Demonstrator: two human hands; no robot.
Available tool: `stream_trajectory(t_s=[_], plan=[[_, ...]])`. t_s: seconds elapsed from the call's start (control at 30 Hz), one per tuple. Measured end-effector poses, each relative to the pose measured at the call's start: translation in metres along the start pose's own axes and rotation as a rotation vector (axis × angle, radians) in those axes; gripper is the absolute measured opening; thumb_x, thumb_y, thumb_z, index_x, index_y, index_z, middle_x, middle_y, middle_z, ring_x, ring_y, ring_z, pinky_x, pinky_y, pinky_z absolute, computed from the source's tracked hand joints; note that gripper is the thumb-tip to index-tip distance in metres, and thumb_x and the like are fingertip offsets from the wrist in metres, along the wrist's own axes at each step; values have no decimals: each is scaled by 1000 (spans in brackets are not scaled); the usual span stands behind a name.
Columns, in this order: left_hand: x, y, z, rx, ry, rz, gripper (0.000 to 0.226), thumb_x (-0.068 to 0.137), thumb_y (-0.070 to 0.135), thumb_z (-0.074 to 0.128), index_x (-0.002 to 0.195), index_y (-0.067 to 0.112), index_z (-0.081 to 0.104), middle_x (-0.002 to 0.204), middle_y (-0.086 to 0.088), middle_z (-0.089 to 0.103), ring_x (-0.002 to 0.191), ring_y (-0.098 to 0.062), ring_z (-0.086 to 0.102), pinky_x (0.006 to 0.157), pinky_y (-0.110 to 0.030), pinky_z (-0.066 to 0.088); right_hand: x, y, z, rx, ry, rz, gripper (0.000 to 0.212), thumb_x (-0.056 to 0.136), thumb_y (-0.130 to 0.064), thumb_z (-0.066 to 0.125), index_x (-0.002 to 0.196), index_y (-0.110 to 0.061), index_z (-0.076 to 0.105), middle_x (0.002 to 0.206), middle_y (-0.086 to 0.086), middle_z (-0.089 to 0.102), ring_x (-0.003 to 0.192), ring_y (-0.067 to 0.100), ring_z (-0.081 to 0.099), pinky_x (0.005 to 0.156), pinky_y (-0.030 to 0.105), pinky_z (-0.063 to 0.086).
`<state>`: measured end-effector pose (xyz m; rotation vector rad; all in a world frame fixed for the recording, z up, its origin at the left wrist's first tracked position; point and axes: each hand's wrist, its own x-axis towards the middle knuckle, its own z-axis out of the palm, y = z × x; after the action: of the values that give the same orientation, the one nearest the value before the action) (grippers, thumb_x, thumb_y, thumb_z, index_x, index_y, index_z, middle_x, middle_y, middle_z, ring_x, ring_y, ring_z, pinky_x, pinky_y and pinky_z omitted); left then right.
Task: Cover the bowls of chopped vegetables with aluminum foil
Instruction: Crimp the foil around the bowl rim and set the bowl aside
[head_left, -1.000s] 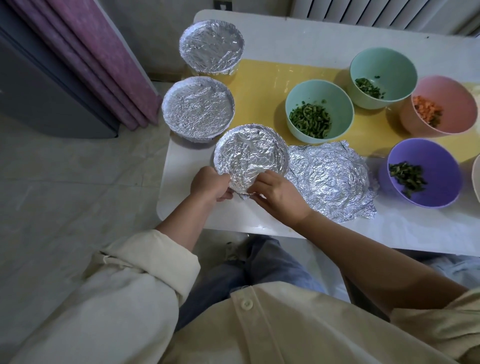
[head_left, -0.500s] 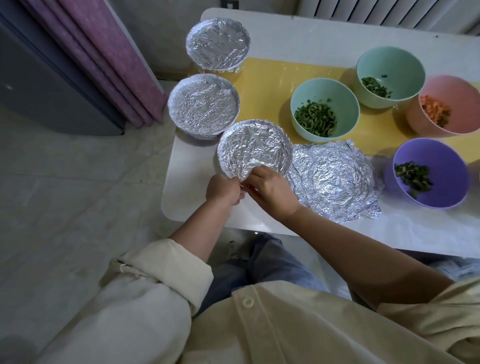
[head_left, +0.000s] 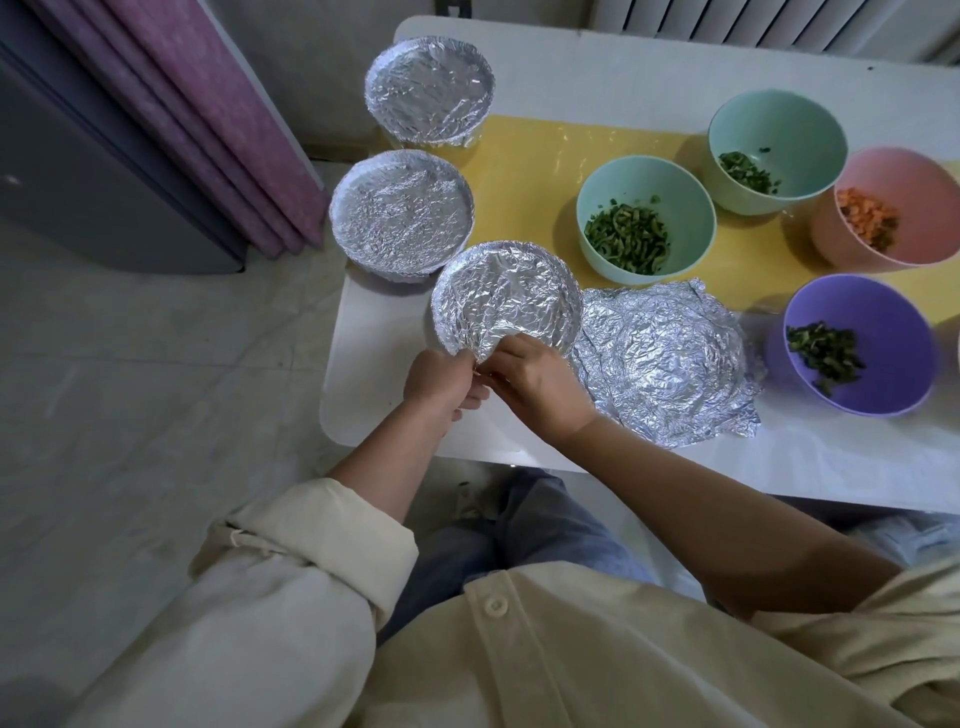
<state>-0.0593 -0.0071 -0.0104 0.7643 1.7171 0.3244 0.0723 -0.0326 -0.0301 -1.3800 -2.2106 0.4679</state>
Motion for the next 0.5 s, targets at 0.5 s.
stream_trajectory(t_s=[0.5], plan=[[12,6,-20,203,-25,118,34,97,28,47,102,-1,65,60,-5,72,69,-24,74,83,-39,60,-17,25,-25,-38,-100,-119,6,87,-10,66,86,-4,68,83,9,61,76,30,58,66,38,48]])
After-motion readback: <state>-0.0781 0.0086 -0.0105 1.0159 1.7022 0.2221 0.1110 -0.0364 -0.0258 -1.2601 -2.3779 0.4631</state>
